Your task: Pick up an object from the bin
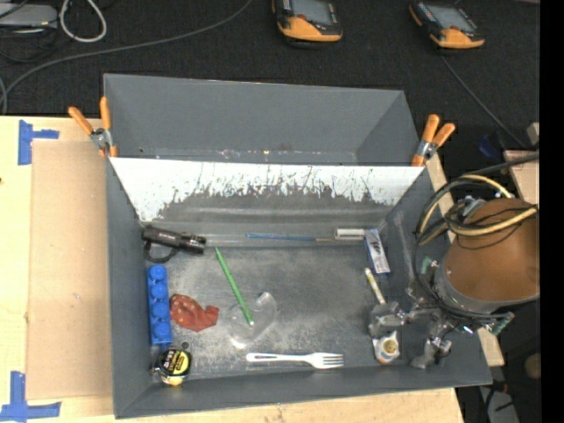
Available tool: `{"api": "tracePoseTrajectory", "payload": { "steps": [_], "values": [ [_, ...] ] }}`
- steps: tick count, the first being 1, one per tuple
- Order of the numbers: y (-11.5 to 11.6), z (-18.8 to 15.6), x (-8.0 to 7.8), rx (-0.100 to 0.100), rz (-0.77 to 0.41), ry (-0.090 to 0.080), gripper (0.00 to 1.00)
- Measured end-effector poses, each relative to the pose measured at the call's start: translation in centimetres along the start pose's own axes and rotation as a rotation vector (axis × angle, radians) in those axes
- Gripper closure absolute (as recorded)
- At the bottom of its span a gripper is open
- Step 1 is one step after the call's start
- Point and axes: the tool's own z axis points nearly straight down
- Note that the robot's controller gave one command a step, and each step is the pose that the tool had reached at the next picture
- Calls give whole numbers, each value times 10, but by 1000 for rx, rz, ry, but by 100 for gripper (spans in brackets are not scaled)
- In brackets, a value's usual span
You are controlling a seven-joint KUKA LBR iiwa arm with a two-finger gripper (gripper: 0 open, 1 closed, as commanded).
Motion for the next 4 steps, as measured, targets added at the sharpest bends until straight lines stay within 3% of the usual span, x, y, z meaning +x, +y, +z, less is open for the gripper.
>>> {"api": "tracePoseTrajectory", "payload": {
  "steps": [1,2,4],
  "values": [
    [9,19,-9,-1,286,2,100],
    [9,20,-9,-2,284,2,100],
    [12,-22,-9,-7,285,4,100]
  ]
}}
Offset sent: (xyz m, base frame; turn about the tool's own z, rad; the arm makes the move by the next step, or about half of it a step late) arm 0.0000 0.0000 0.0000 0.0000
